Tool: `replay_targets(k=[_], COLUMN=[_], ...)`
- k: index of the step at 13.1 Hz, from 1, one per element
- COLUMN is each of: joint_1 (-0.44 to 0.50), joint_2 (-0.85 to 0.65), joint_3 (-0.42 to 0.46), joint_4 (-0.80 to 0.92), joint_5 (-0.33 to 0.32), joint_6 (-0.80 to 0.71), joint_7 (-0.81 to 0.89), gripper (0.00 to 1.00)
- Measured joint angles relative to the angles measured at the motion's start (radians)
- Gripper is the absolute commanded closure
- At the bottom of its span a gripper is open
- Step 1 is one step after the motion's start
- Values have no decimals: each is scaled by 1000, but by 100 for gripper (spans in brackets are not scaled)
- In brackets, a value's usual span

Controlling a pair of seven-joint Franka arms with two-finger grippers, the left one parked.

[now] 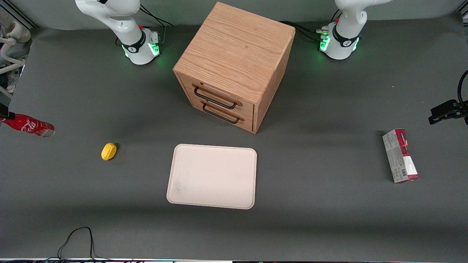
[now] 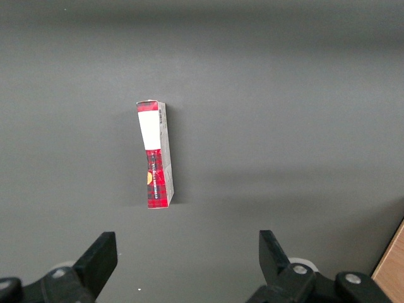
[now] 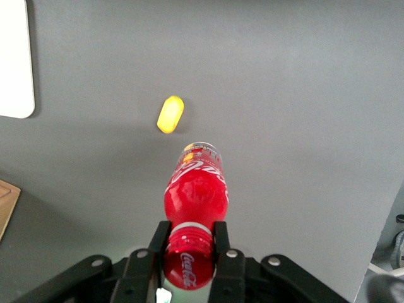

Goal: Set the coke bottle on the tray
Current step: 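Carry the held bottle over to the white tray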

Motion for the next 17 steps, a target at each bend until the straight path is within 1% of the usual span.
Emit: replay_targets(k=[7,10,11,13,15,17], joint_1=[4,6,10,34,78,138], joint_2=[199,269,289,329,382,438], joint_3=[247,352,373,385,387,386], joint_4=[155,187,192,204,232,255], joint_5=[4,4,4,4,3,-20], joint_6=[7,60,87,157,236,293], joint_7=[386,490,499,511,574,624], gripper=[98,98,98,97,97,97])
